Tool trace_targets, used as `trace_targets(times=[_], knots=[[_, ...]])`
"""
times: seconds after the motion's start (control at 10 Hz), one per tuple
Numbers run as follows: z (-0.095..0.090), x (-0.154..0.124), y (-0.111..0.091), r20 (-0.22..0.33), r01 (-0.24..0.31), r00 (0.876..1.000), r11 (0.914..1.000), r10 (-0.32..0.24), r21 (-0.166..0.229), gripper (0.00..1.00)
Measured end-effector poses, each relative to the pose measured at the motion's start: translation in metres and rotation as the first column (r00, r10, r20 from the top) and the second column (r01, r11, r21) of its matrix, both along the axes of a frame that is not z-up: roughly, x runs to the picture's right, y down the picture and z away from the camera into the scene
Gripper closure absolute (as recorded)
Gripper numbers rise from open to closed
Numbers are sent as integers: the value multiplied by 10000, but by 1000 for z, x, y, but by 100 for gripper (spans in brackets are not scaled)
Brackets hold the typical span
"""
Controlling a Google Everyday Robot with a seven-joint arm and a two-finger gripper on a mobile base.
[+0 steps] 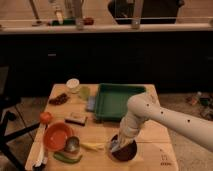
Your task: Wipe purple bowl with towel
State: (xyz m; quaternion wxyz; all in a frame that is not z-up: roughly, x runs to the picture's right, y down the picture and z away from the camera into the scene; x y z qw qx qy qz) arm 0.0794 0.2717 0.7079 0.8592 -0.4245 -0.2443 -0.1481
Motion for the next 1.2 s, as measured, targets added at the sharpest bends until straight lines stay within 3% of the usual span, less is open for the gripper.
trace_targets(times=[0.2,0.4,0.8,1.2], knots=[[-15,0,14,157,173,9997,9997,-171,-156,96],[-18,12,22,-14,140,9999,9993,-141,-357,96],[-9,44,20,-685,-262,9974,9984,228,-496,96],[4,55,8,-974,-402,9946,9984,363,-391,96]])
